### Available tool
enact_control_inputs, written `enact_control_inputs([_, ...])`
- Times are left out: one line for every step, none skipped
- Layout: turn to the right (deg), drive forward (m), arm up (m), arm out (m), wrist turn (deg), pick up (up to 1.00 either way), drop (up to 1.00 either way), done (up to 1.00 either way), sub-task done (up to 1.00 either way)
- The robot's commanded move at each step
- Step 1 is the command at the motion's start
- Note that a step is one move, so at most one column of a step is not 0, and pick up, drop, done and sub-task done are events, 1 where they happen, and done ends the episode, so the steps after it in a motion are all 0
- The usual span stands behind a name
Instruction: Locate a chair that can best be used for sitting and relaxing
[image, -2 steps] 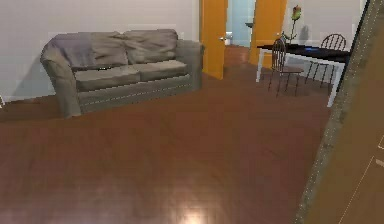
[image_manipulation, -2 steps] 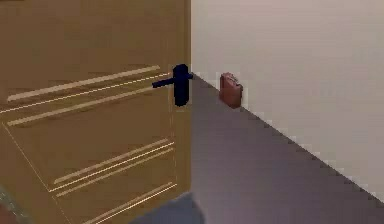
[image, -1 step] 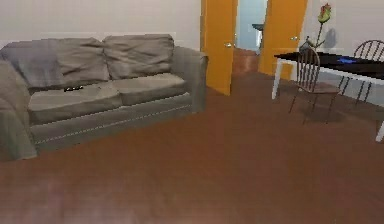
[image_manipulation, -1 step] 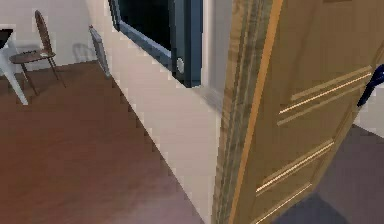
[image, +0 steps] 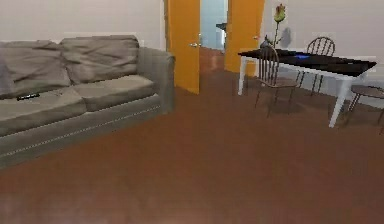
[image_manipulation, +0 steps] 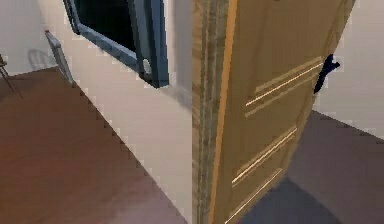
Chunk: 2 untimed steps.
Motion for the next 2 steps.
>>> enact_control_inputs([0.0, 0.25, 0.0, 0.0, 0.0, 0.0, 0.0, 0.0, 0.0])
enact_control_inputs([30.0, 0.0, 0.0, 0.0, 0.0, 0.0, 0.0, 0.0, 0.0])
